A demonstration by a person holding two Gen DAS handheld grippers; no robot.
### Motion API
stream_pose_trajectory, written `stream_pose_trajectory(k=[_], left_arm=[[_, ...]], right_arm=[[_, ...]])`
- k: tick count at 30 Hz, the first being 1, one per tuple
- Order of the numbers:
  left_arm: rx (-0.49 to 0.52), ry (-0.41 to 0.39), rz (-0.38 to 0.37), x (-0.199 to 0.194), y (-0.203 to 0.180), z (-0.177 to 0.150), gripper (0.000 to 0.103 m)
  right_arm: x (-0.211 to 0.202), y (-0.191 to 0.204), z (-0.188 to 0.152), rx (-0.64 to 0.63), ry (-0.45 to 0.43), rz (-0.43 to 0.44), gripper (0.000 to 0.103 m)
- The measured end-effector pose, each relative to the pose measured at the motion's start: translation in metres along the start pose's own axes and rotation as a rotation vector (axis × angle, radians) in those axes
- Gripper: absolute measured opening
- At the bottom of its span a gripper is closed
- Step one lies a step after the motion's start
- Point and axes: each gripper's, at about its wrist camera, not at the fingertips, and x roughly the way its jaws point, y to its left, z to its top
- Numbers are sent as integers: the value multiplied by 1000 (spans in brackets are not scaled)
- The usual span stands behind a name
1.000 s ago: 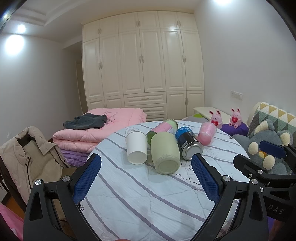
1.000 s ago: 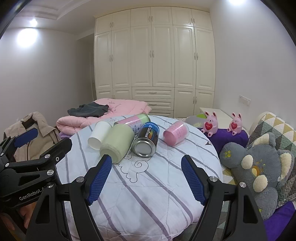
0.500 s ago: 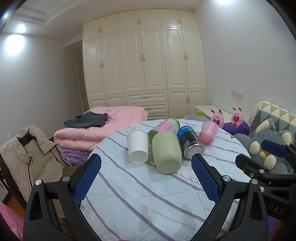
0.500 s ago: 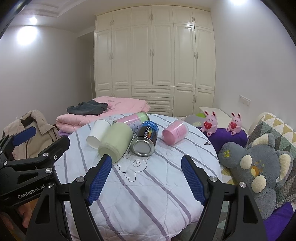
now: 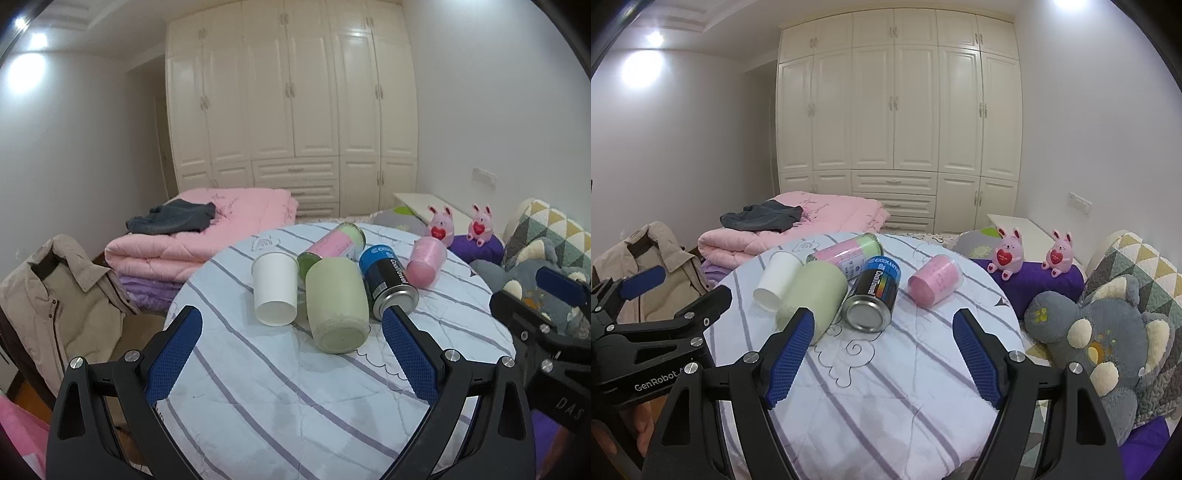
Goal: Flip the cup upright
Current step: 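Move the left gripper down toward the pale green mug lying on its side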
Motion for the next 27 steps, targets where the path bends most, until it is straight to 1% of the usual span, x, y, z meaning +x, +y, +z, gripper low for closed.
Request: stream_pose_trajectory(k=[2, 6, 10, 19, 27], left_arm=[[12, 11, -1, 6, -1, 3, 99], [46, 41, -28, 20, -8, 8, 99], [74, 98, -34, 39, -17, 12, 99], [62, 261, -74, 85, -29, 28, 99], [57, 434, -92, 129, -40, 49, 99]], right_arm=[[5, -3, 5, 8, 5, 0, 79], [15, -13, 14, 26, 16, 10, 79], [27, -19, 17, 29, 35, 3, 79], [58, -36, 25, 38, 110, 7, 79], [95, -59, 31, 54, 209, 56, 79]])
